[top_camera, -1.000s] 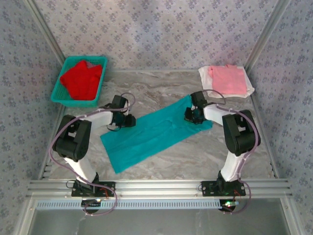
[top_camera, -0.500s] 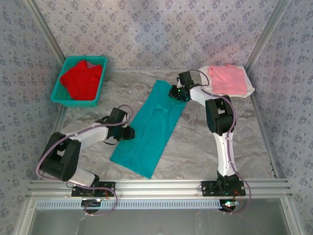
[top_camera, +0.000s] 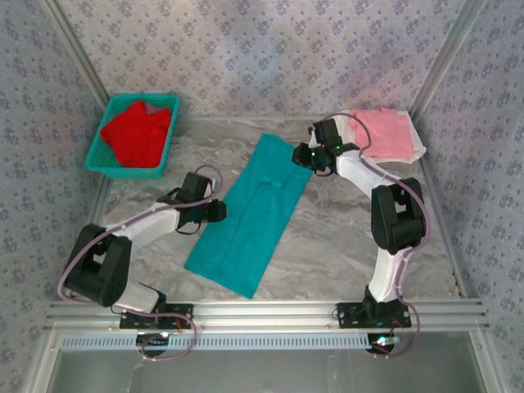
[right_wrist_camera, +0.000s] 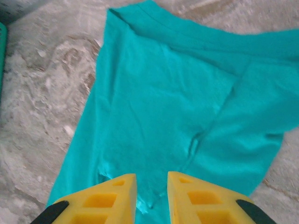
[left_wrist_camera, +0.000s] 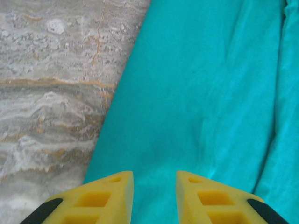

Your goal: Fold and stack the t-shirts

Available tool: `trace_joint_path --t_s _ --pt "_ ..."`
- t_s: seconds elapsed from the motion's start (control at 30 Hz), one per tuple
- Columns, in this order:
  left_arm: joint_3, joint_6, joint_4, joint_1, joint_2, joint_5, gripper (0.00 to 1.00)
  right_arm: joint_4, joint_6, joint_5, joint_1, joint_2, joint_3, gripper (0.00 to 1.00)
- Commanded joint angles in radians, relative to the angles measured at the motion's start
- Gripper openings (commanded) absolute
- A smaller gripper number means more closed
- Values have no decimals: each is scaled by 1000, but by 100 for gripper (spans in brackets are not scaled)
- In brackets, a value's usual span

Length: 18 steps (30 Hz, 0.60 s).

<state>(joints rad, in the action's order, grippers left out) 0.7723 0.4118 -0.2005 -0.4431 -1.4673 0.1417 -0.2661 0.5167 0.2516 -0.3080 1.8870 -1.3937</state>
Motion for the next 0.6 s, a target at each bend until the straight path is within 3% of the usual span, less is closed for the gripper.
trace_joint_path --t_s 0.0,0.57 --pt "44 -18 47 6 -44 -7 29 -15 14 17 15 43 31 27" --pt "-8 15 79 6 -86 -47 28 21 87 66 38 260 -123 31"
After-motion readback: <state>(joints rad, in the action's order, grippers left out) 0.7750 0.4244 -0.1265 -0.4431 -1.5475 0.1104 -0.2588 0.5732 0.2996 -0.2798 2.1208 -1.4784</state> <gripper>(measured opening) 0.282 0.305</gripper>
